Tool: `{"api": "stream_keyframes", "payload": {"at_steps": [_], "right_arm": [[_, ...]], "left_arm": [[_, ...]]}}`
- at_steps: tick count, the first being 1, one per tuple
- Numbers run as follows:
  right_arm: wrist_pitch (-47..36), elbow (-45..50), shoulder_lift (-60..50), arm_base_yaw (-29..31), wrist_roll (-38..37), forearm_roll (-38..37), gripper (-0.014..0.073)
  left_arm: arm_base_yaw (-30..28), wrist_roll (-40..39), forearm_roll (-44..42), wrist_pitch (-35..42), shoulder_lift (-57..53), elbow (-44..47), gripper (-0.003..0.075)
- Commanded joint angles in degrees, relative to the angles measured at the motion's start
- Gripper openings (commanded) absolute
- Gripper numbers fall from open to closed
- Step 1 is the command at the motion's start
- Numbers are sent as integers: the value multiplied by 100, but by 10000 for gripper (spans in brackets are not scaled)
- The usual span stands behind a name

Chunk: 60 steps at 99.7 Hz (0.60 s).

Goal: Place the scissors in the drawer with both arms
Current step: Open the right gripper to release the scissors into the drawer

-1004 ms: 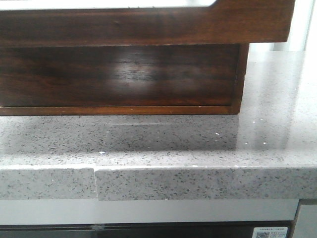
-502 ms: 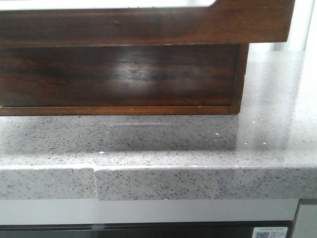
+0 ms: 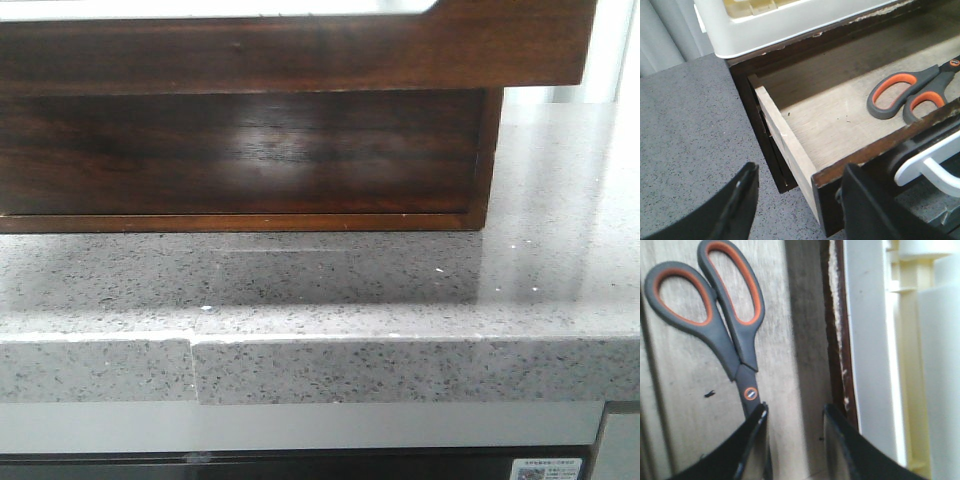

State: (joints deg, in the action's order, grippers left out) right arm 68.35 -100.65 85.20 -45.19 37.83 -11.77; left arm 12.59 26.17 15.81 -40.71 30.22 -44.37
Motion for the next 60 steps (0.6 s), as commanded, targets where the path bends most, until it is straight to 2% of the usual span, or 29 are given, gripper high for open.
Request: {"api": "stream_keyframes", "payload": {"at_steps": [1,10,23,43,60], "right_arm": [[-112,-210,-536,134,-153,306,243],[-115,-102,-850,517,-176,854,243],[-439,461,-1331,1564,-176,1656,243],[-1424,2142,-2177,3499,-182,3332,243],[-2283,3615,-2862,4664,-182,4284,243]], "left_arm": [[26,-79,135,440,60,-131,347],[26,-79,135,440,60,-131,347],[26,-79,135,440,60,-131,347],[26,-79,135,440,60,-131,347],[26,-79,135,440,60,-131,347]]}}
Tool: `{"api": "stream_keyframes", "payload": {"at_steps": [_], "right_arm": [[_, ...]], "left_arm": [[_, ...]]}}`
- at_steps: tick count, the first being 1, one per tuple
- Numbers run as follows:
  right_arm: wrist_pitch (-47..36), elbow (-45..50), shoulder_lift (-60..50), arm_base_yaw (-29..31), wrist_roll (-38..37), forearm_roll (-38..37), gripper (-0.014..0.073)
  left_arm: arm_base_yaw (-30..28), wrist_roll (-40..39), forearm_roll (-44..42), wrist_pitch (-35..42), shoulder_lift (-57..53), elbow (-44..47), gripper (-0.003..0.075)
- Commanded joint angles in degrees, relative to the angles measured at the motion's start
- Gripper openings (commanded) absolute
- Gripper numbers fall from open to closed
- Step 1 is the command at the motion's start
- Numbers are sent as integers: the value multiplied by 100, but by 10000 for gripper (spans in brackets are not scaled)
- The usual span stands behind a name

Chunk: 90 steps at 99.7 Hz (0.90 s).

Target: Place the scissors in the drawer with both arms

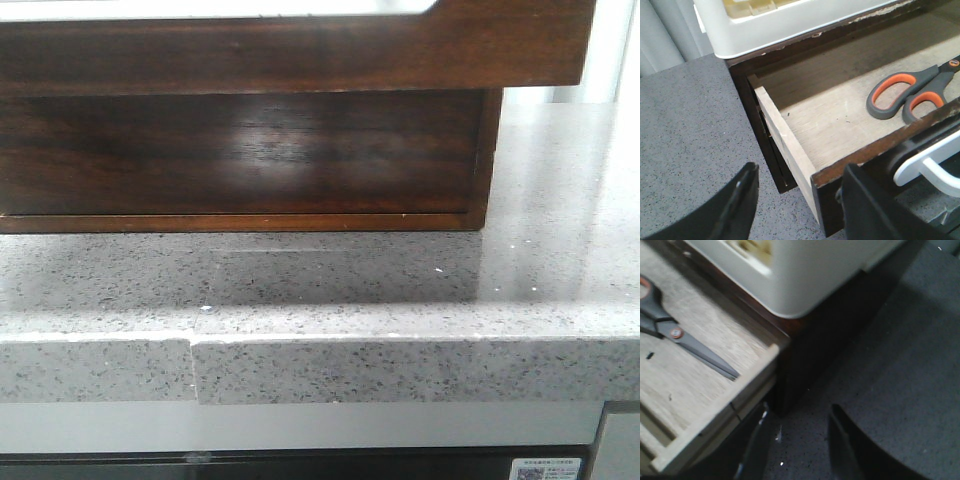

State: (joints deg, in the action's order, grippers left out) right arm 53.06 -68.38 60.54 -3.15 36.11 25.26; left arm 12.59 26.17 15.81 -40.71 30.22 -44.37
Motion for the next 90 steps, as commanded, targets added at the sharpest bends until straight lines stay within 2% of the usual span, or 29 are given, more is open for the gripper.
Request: {"api": "stream_keyframes", "payload": {"at_steps": [1,11,24,53,62,79,90], "right_arm": [[-787,499,-421,495,-17,621,243],[-1154,1162,-784,879,-23,771,243],[-1376,1762,-1096,1028,-31,786,243],[-1470,1987,-1257,1028,-31,786,237],[-1470,1987,-1246,1028,-31,786,176],[-1470,1987,-1246,1028,-31,786,-11],[-1484,1987,-1246,1028,-31,786,-69]], "left_arm": [[26,-79,135,440,60,-131,347],[26,-79,135,440,60,-131,347],[26,-79,135,440,60,-131,347],[26,-79,135,440,60,-131,342],[26,-79,135,440,60,-131,279],[26,-79,236,440,60,-131,86],[26,-79,330,440,60,-131,-17]]}}
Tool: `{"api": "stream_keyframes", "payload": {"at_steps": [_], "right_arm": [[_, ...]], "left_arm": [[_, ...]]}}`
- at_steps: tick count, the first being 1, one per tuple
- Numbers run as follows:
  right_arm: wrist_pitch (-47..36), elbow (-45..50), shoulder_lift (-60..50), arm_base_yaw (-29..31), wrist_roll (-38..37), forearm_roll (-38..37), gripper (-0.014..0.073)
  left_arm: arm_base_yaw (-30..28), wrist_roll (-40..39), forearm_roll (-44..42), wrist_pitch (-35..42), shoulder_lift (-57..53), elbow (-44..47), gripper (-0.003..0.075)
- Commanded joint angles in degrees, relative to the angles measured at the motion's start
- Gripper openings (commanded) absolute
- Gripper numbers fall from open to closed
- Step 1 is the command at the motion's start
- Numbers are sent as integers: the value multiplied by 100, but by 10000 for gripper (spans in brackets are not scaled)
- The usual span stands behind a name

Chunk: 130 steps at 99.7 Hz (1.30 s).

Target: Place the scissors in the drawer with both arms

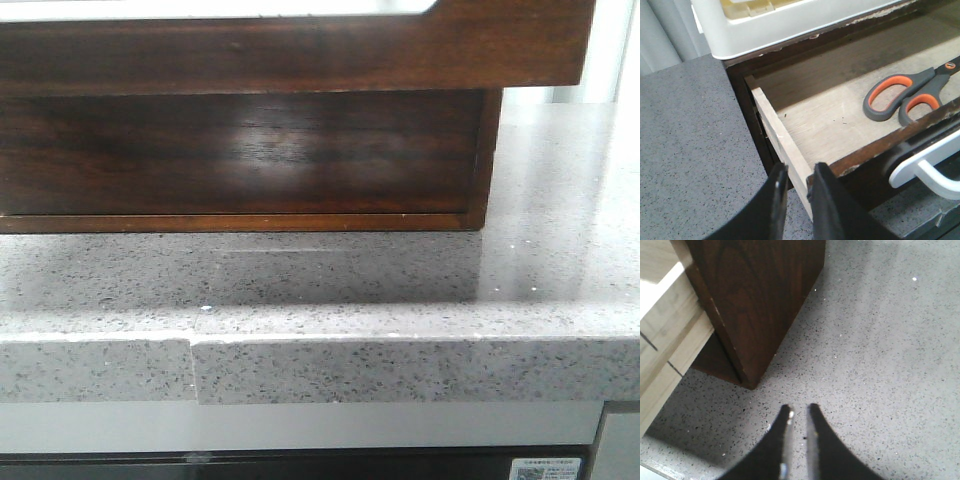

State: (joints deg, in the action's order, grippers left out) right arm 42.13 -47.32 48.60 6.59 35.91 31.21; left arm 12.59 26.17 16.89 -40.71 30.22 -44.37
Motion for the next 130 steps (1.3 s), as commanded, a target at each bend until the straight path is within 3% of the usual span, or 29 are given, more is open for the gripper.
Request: {"api": "stream_keyframes", "payload": {"at_steps": [1,73,85,98,112,130], "right_arm": [[-390,-119,-52,53,-11,191,-69],[-377,-119,-52,53,-11,191,-69],[-377,-119,-52,53,-11,191,-69],[-377,-119,-52,53,-11,191,-69],[-377,-119,-52,53,-11,191,-69],[-377,-119,-52,53,-11,191,-69]], "left_arm": [[26,-79,231,440,60,-131,-20],[26,-79,260,358,60,-131,-20],[-212,-79,183,358,-94,-45,-20],[-640,-79,250,1077,-538,522,-20],[-817,-202,58,2233,-1531,1723,-20],[-940,-2023,-1355,3318,-2775,3293,-20]]}}
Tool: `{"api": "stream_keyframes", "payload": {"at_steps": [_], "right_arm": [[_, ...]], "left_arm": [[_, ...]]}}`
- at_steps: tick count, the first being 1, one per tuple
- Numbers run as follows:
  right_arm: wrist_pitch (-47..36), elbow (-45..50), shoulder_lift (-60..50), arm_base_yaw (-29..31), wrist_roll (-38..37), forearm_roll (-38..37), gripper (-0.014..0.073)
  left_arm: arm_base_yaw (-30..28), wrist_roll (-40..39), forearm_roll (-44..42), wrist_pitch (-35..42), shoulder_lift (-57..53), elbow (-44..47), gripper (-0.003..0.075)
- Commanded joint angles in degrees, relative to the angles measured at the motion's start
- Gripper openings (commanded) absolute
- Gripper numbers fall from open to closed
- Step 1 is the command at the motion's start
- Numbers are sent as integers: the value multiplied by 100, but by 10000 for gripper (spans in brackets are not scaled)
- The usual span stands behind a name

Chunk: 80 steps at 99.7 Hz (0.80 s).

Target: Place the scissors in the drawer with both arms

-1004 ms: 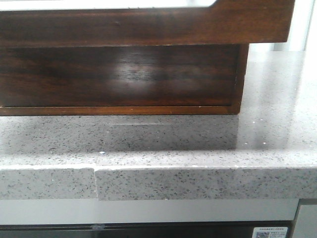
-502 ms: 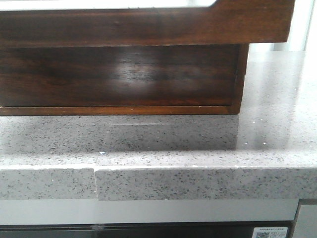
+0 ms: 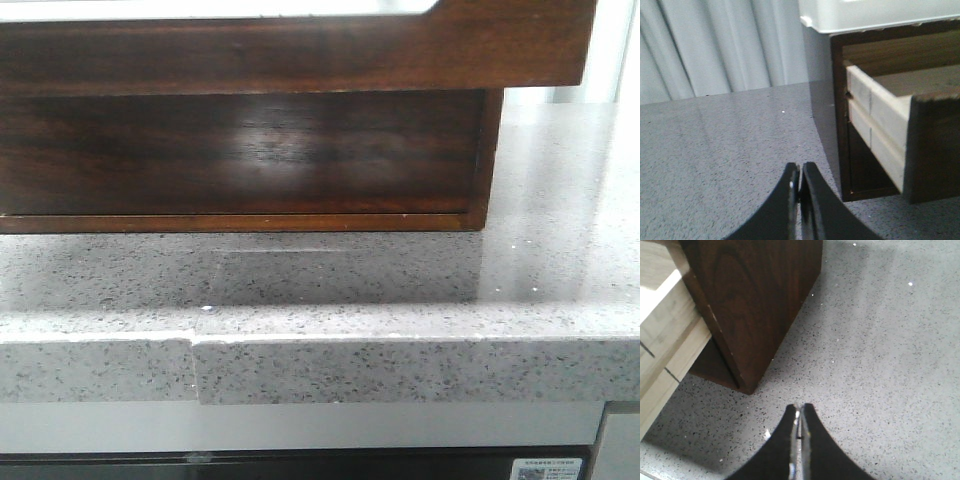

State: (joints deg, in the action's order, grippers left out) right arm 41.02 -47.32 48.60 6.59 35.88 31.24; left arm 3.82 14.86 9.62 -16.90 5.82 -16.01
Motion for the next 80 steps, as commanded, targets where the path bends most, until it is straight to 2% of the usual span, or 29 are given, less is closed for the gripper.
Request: {"api": "stream_keyframes", "payload": {"at_steps": [1,7,27,80], "right_arm": [[-267,-119,-52,53,-8,188,-69],[-267,-119,-52,53,-8,188,-69],[-254,-119,-52,53,-8,188,-69],[-241,-119,-25,53,-8,188,-69]], "left_arm": [[-81,-942,-662,961,-399,565,-20],[-148,-1186,-742,1208,-594,955,-20],[-193,-1200,-686,1881,-789,1794,-20],[-193,-1200,-687,1772,-779,1776,-20]]}}
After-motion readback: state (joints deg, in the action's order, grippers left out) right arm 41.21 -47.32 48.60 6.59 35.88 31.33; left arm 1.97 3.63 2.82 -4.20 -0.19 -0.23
